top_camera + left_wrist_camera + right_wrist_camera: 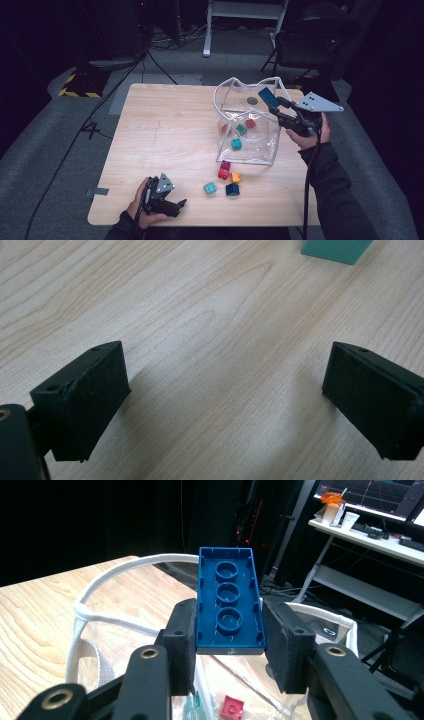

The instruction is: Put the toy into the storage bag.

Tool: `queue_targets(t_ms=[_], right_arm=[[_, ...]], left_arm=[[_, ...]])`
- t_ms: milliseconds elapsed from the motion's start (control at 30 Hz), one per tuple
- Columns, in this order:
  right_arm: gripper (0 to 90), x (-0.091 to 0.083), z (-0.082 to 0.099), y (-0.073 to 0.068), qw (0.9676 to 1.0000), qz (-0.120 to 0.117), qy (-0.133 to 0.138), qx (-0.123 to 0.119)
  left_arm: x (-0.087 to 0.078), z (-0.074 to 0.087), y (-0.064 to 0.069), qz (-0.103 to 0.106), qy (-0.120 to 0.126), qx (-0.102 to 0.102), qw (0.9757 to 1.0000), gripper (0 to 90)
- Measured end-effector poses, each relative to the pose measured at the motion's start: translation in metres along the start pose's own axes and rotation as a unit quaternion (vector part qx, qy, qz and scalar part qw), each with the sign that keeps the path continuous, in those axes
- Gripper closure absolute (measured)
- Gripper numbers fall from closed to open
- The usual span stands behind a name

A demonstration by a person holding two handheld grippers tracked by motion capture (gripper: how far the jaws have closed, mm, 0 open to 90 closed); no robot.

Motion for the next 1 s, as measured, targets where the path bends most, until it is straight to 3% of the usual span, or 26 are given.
queue_targets(t_ms=[433, 1000], right_arm=[[59.7, 0.016, 0.011, 0.001, 0.9992, 0.005, -0.039, 0.010], [52.1, 0.010, 0.011, 0.000, 0.9993, 0.007, -0.035, 0.008]], left_arm=[[0.000, 0.000, 0.000, 0.000, 0.000, 0.000, 1.0000, 4.9], [0.000, 0.000, 0.000, 0.000, 0.000, 0.000, 1.0000, 4.9]])
Point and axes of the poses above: each handheld gripper's, and its own axes: x roughly forward along the jaws, z roughly out of its underside, y roughly to its right, the point moved 5 cm from there along x, roughly forward along the jaws, and after that the axes turned 8 degrees about -x, right-handed, at the moved point
